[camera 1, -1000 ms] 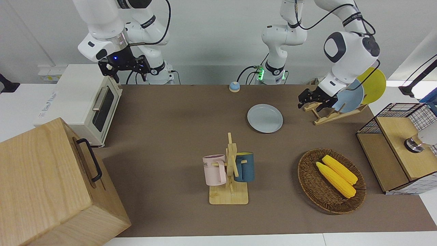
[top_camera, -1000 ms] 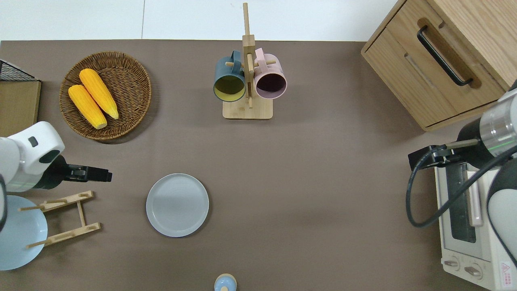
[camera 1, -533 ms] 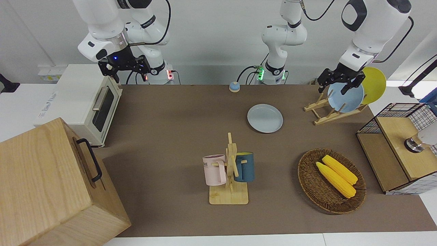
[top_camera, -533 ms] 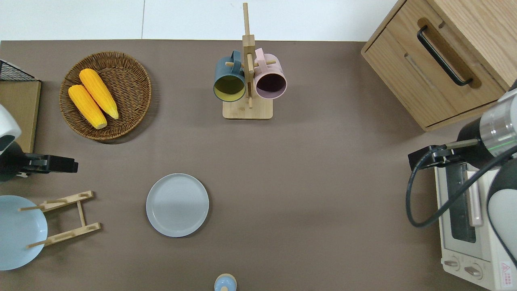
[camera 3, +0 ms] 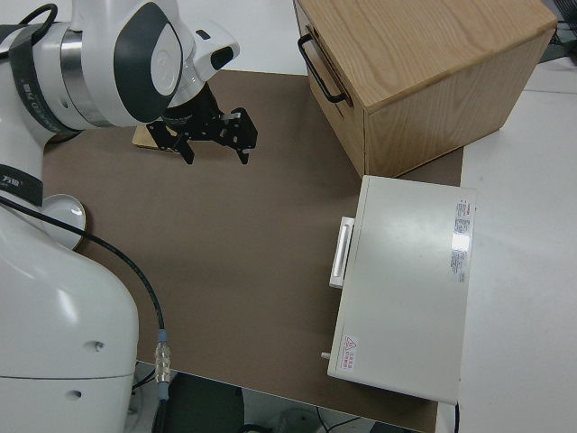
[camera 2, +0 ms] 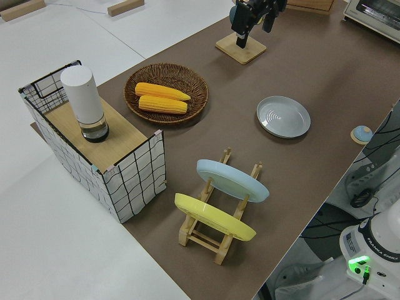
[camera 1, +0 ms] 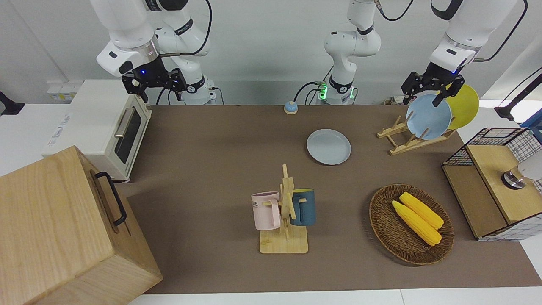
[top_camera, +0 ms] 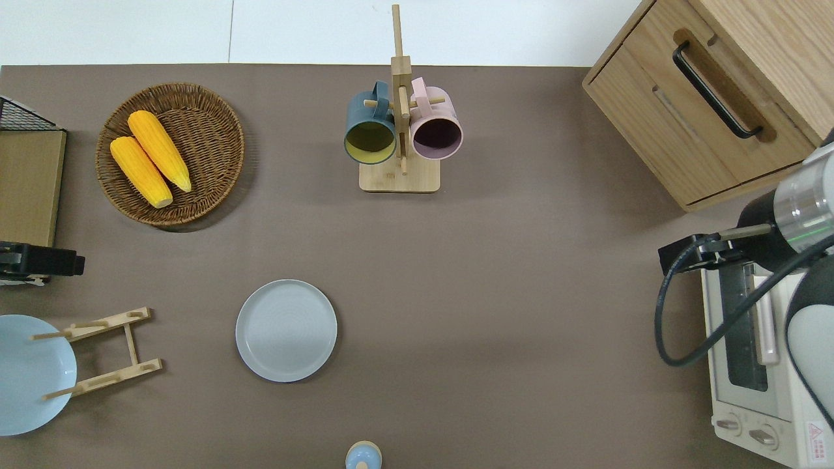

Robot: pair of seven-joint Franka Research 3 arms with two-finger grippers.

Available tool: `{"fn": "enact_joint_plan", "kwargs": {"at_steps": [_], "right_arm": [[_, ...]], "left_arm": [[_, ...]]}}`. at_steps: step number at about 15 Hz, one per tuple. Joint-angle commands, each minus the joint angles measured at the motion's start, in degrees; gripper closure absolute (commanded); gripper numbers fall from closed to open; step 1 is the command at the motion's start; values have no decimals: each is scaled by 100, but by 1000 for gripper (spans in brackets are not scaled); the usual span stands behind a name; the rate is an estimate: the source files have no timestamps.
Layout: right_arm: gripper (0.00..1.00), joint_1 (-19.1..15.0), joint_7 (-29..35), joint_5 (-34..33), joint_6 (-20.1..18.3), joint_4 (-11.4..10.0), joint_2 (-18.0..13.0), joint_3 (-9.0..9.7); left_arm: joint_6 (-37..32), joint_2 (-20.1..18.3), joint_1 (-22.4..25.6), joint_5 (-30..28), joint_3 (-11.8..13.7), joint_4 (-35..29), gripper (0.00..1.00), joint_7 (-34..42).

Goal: Pick gray plate from low plate rack and place it on table with left arm

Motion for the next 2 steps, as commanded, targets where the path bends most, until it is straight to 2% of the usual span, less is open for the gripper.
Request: {"fn": "enact_joint_plan", "kwargs": {"at_steps": [1,2], "right_arm": [[17,-132,68,-37,-62,41,-12,121],[17,-132,68,-37,-62,41,-12,121]], "left_arm": [[-153,95,-47,149,-8,190,9,-80],[-153,95,-47,149,-17,190,9,-80]]}}
